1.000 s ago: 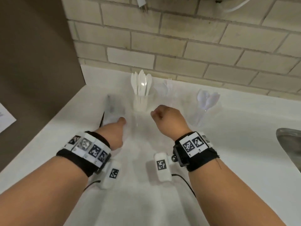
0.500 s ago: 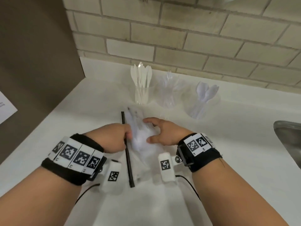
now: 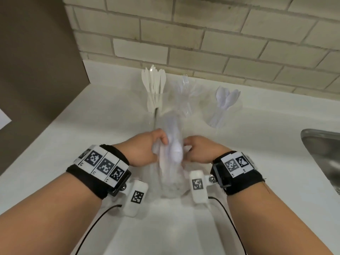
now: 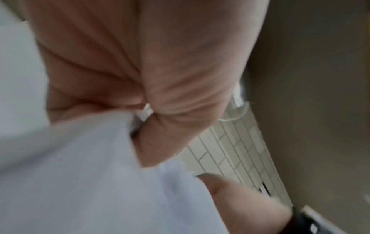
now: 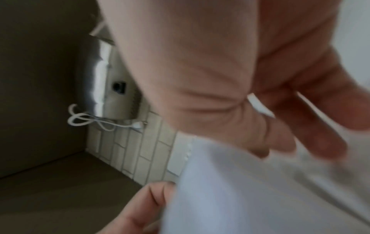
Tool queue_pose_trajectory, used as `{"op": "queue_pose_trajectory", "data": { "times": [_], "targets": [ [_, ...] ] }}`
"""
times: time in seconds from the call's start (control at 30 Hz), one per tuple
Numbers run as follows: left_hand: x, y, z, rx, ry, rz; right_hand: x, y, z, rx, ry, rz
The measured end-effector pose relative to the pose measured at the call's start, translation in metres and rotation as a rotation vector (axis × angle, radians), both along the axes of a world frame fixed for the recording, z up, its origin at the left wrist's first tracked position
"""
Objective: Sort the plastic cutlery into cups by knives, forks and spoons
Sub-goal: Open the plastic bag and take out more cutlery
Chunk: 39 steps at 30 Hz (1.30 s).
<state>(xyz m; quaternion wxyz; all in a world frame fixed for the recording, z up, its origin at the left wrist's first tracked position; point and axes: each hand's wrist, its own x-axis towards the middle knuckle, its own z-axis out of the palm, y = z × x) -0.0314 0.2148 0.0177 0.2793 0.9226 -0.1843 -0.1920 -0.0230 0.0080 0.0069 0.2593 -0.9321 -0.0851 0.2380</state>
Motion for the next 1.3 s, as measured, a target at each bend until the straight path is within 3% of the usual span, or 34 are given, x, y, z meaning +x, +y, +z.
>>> {"op": "queue_pose_trajectory", "data": {
  "times": [0.07,0.13,0.2,0.23,0.33,0.47,0.53,0.6,0.7,0.9,1.03,1.3],
  "targets": [
    [0.002,0.001,0.016,-0.004,-0.128,0.006,0.006,-0.005,0.019,-0.065,-0.285,-0.171],
    [0.005,0.002,0.035,0.001,-0.263,0.007,0.009,-0.006,0.037,0.067,-0.641,-0.258],
    [0.009,0.001,0.054,-0.024,-0.387,-0.007,0.007,0.001,0.054,0.205,-0.906,-0.095],
    [0.011,0.0,0.062,-0.059,-0.426,-0.004,0.006,0.006,0.06,0.292,-0.951,0.015],
    [0.015,0.0,0.076,-0.203,-0.398,0.04,0.006,0.021,0.067,0.393,-0.834,0.045],
    [0.005,-0.004,0.071,-0.54,0.009,0.112,0.006,0.022,0.057,0.446,-0.866,-0.018],
    [0.002,-0.005,0.065,-0.655,0.137,0.171,0.002,0.021,0.056,0.554,-0.809,-0.084],
    [0.002,-0.004,0.062,-0.656,0.158,0.196,0.0,0.019,0.057,0.651,-0.741,-0.109],
    [0.0,-0.007,0.062,-0.665,0.177,0.18,-0.001,0.018,0.059,0.69,-0.803,-0.098],
    [-0.007,-0.018,0.068,-0.865,0.304,0.216,-0.003,0.019,0.069,0.745,-0.865,-0.211],
    [-0.006,-0.021,0.074,-0.944,0.352,0.262,-0.01,0.02,0.075,0.796,-0.62,-0.245],
    [-0.011,-0.017,0.074,-1.104,0.486,0.264,-0.016,0.025,0.073,0.834,-0.597,-0.298]
  ]
}}
